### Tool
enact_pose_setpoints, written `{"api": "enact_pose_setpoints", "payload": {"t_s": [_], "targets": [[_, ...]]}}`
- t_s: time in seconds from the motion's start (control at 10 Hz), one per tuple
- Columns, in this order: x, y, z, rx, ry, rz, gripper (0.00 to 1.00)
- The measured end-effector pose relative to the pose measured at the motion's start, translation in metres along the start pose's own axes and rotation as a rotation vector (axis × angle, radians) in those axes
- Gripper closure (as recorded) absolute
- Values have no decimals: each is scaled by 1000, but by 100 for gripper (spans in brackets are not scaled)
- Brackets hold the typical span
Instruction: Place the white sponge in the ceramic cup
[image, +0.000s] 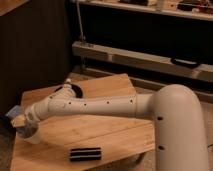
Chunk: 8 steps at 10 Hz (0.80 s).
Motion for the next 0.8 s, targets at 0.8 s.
{"api": "enact_pose_setpoints", "payload": {"t_s": [0.8], "targets": [[-18, 6, 10, 39, -24, -30, 99]]}}
